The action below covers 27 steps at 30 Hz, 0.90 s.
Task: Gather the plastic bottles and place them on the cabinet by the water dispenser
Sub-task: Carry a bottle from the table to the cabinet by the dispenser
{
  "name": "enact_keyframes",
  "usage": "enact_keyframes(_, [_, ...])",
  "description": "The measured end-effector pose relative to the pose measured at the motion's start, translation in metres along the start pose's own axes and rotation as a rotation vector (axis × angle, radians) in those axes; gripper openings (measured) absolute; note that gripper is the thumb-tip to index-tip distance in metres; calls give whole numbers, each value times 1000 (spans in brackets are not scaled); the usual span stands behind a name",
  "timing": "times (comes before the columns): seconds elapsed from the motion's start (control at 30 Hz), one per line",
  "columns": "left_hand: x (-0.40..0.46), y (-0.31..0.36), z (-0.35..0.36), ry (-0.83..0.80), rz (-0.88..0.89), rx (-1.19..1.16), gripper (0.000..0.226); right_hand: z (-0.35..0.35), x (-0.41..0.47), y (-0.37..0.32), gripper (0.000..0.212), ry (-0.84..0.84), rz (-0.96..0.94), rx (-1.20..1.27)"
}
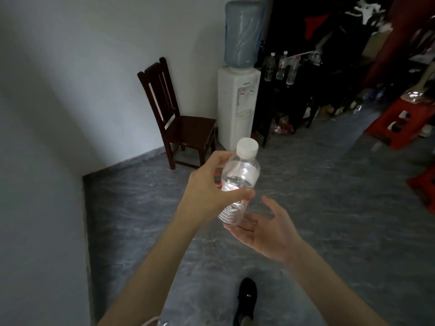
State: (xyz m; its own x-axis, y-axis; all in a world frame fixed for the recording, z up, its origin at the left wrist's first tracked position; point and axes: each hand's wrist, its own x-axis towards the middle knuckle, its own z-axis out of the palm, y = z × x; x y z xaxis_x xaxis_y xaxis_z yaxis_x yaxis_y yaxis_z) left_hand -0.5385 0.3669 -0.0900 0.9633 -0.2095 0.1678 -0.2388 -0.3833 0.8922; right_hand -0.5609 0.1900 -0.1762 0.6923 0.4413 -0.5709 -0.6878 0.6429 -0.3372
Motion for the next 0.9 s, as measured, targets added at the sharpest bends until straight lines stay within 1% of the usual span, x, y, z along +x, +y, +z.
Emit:
enact_keyframes(0.17, [98,4,41,6,25,-16,75,-19,38,-98,81,7,-13,18])
enact_keyframes(0.4, [213,16,87,9,66,-6,75,-30,72,-223,79,4,-30,-65])
enact_keyframes(0.5, [251,13,101,-7,36,-5,72,-36,89,-260,79,33,-25,-82])
enact_keyframes(0.63, [304,3,113,2,13,-3,68,-45,117,-303,82,41,0,-45])
enact_keyframes(0.9, [420,-29,127,-3,2,-1,66,-44,191,-394,79,55,-11,-87])
